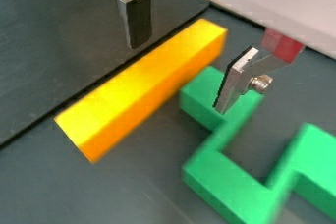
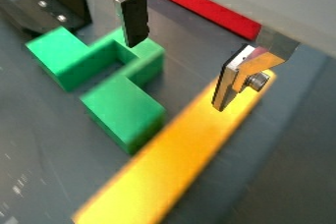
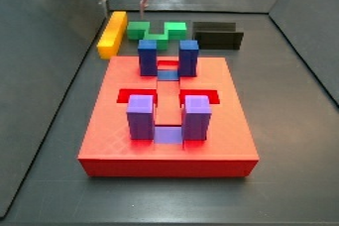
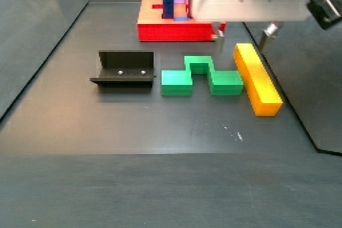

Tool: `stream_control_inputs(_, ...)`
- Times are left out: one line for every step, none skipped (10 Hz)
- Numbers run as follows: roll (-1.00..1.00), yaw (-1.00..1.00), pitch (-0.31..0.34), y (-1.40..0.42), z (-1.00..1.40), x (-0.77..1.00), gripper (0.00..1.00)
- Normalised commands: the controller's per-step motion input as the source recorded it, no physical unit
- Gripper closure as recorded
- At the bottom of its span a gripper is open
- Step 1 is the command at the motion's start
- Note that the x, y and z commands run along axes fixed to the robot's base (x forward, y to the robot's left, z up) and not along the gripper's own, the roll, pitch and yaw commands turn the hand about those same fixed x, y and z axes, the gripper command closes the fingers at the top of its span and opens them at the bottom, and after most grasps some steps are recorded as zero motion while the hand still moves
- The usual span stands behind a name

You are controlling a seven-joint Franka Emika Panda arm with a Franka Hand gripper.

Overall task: Pick up the yellow object. Move up. Move to above the board. Insert the yellow object.
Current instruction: Pick up the yellow object.

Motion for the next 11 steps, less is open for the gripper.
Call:
stream_control_inputs(0.03, -0.03, -0.091, 0.03, -0.12, -0.49, 0.0)
stream_control_inputs(0.03, 0.0, -0.093, 0.07, -0.04, -0.4, 0.0)
stream_control_inputs(0.04, 0.0, -0.089, 0.07, -0.05, -0.22, 0.0)
stream_control_inputs(0.05, 0.03, -0.107, 0.13, -0.17, 0.0, 0.0)
stream_control_inputs(0.11, 0.0, -0.11, 0.13, -0.21, -0.01, 0.0)
stream_control_inputs(0.12, 0.0, -0.106, 0.0, -0.15, -0.2, 0.0)
stream_control_inputs(0.15, -0.02, -0.047, -0.01, -0.08, -0.32, 0.0)
stream_control_inputs(0.15, -0.02, -0.036, -0.04, -0.1, -0.3, 0.0)
stream_control_inputs(0.21, -0.01, -0.017, 0.0, -0.13, -0.24, 0.0)
stream_control_inputs(0.22, 0.0, -0.03, 0.0, -0.15, 0.0, 0.0)
stream_control_inputs(0.14, 0.0, -0.063, 0.03, -0.06, 0.22, 0.0)
